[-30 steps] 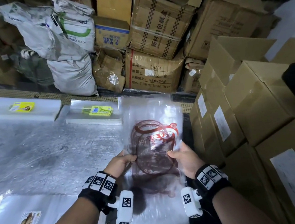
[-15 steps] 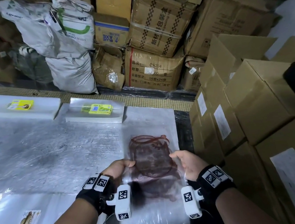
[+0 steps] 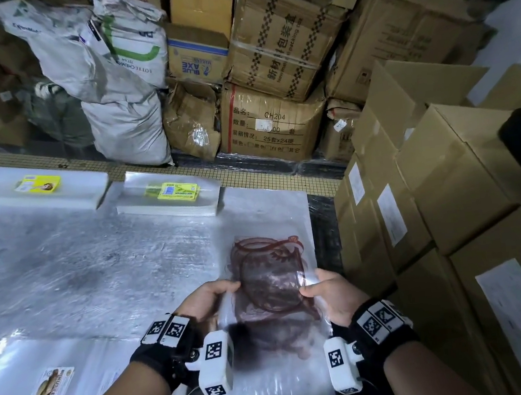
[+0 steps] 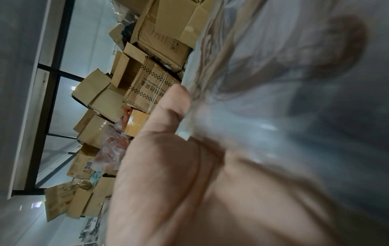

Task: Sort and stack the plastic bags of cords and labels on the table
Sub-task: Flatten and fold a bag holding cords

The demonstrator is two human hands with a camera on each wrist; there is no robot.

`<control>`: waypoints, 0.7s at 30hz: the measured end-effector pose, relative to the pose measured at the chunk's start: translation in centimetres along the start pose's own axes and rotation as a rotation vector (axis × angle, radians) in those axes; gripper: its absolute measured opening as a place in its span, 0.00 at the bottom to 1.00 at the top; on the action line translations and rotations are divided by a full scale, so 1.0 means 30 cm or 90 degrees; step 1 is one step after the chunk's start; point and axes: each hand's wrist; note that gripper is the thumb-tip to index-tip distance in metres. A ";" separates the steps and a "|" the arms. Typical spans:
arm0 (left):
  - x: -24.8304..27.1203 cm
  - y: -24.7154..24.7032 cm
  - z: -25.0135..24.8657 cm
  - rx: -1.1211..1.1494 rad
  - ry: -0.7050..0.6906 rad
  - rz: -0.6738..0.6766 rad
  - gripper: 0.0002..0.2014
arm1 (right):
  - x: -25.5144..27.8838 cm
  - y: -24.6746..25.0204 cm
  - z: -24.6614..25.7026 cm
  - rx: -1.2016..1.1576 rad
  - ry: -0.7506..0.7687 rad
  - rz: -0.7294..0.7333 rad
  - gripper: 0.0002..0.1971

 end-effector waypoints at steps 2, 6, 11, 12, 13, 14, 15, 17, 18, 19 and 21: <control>0.013 -0.004 0.012 0.009 -0.015 0.017 0.19 | 0.000 -0.002 -0.004 0.020 0.013 -0.005 0.28; 0.001 0.020 0.043 0.026 -0.062 0.029 0.33 | 0.028 -0.003 -0.005 0.033 0.055 0.040 0.28; -0.012 0.024 0.019 -0.063 -0.110 0.017 0.36 | 0.052 -0.014 -0.006 0.114 0.104 0.037 0.36; -0.014 0.020 0.014 -0.072 -0.132 0.019 0.38 | 0.060 -0.017 -0.003 0.116 0.107 0.028 0.36; -0.017 0.018 0.011 -0.075 -0.153 0.026 0.39 | 0.068 -0.020 0.002 0.119 0.120 0.025 0.37; -0.017 0.011 0.008 -0.080 -0.168 0.028 0.39 | 0.066 -0.020 0.004 0.114 0.131 0.021 0.36; -0.014 0.001 0.005 -0.082 -0.182 0.027 0.39 | 0.065 -0.021 0.009 0.117 0.142 0.014 0.35; -0.014 -0.015 0.000 -0.106 -0.218 0.023 0.35 | 0.068 -0.029 0.021 0.128 0.173 -0.005 0.35; -0.015 -0.029 -0.006 -0.121 -0.238 0.031 0.33 | 0.077 -0.037 0.035 0.136 0.189 -0.015 0.36; -0.015 -0.042 -0.016 -0.144 -0.262 0.033 0.31 | 0.082 -0.042 0.049 0.150 0.213 -0.026 0.35; 0.000 -0.094 -0.056 -0.221 -0.323 0.027 0.26 | 0.108 -0.062 0.092 0.177 0.262 -0.052 0.32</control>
Point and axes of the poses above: each hand's wrist, its own x-axis away from the middle knuckle, its own y-axis out of the back of the hand, z = x × y, and after that the axes turned 13 degrees about -y, right-handed
